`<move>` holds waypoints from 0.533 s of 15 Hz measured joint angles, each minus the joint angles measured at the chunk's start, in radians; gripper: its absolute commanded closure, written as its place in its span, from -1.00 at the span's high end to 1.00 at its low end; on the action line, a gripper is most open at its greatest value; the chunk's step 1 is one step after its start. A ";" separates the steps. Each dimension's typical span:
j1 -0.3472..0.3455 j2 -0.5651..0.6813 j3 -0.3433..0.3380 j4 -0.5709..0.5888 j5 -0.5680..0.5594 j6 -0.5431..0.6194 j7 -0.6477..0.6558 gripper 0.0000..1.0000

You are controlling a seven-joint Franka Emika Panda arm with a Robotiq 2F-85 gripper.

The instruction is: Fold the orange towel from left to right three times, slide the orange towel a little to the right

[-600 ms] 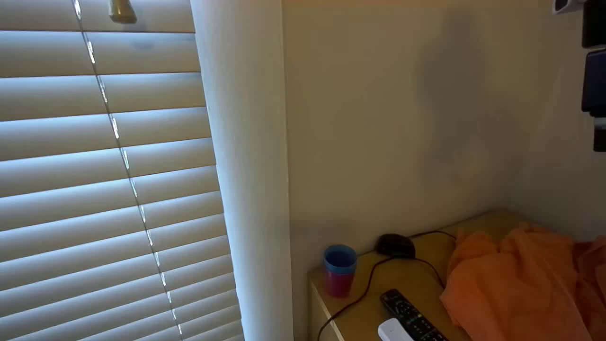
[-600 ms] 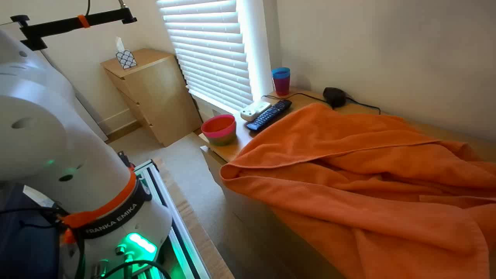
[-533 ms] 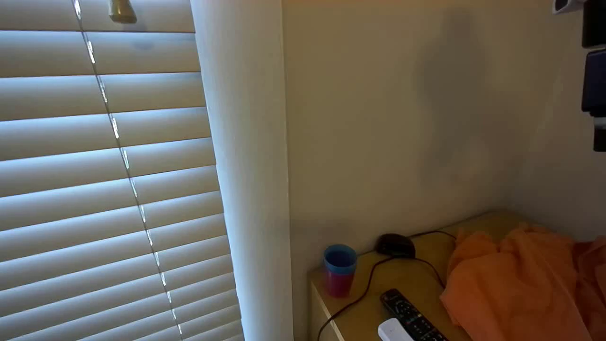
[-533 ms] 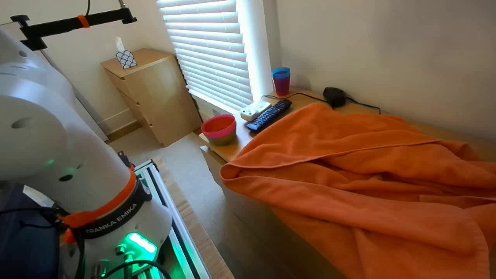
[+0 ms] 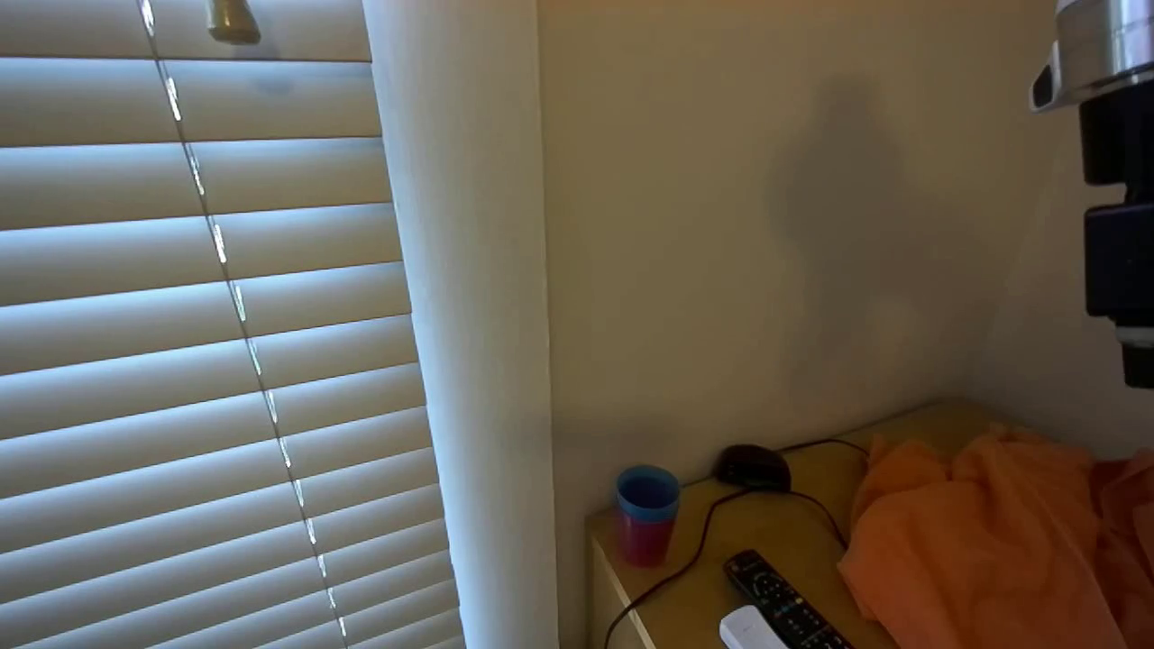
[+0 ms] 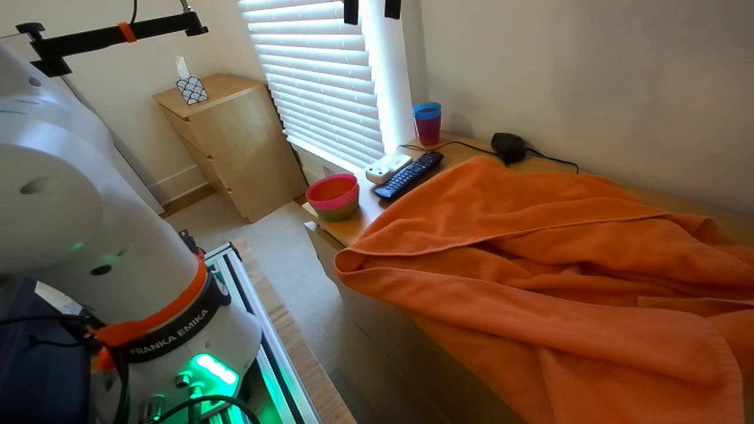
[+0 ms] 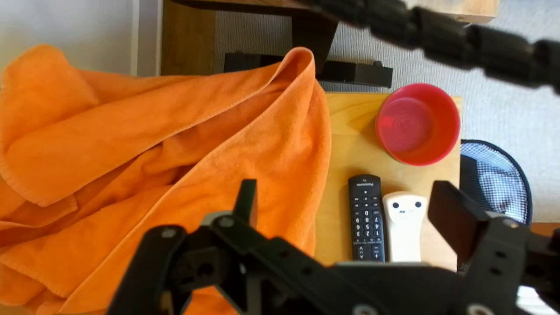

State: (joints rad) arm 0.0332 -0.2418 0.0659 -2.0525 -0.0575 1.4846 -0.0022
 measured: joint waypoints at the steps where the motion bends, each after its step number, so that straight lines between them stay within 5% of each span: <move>1: 0.003 0.000 0.002 -0.013 0.000 0.000 0.001 1.00; 8: 0.008 0.006 0.004 -0.066 0.001 0.037 -0.004 1.00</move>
State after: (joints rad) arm 0.0417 -0.2358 0.0700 -2.1182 -0.0565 1.5219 -0.0064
